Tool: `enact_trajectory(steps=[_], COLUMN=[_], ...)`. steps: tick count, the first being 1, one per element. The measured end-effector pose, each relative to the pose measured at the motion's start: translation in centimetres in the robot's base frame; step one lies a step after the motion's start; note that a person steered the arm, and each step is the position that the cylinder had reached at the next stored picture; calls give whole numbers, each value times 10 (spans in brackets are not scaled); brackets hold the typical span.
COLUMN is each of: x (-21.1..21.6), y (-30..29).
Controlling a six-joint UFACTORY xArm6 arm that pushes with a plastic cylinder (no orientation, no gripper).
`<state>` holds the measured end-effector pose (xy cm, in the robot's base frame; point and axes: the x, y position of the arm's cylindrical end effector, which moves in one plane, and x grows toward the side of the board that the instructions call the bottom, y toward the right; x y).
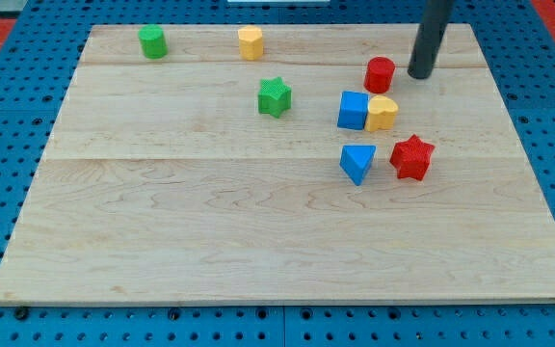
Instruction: Slide the red circle towards the top right
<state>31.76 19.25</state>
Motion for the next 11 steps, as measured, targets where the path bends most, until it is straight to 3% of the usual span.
enact_trajectory(steps=[1, 2, 3, 4, 5, 6, 8, 11], x=[23, 20, -11, -36, 0, -5, -43, -42], y=[-21, -83, -87, -57, -53, -26, -24, -20])
